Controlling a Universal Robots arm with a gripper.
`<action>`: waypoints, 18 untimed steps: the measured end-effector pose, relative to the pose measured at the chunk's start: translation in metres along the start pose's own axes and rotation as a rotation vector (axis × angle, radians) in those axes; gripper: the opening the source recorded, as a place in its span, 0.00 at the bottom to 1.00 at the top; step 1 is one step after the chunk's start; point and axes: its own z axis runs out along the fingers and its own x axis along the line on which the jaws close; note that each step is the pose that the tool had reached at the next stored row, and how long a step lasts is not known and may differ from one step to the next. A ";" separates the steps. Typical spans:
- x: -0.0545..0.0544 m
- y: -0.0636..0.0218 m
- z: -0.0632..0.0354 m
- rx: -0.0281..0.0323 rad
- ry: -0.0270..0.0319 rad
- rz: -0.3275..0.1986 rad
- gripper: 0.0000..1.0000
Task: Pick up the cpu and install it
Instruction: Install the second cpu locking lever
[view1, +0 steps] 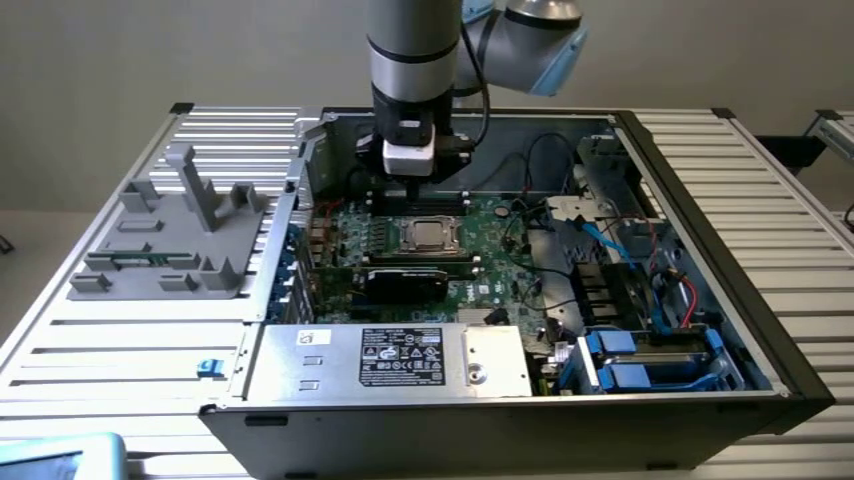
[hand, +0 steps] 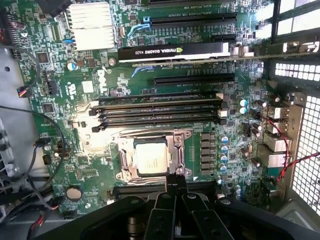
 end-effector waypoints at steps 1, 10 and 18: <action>0.000 -0.0015 0.0001 -0.0088 0.0029 -0.001 0.11; 0.011 -0.0088 -0.0042 -0.0329 0.0116 -0.003 0.11; 0.011 -0.0197 -0.0087 -0.1165 0.0207 -0.006 0.11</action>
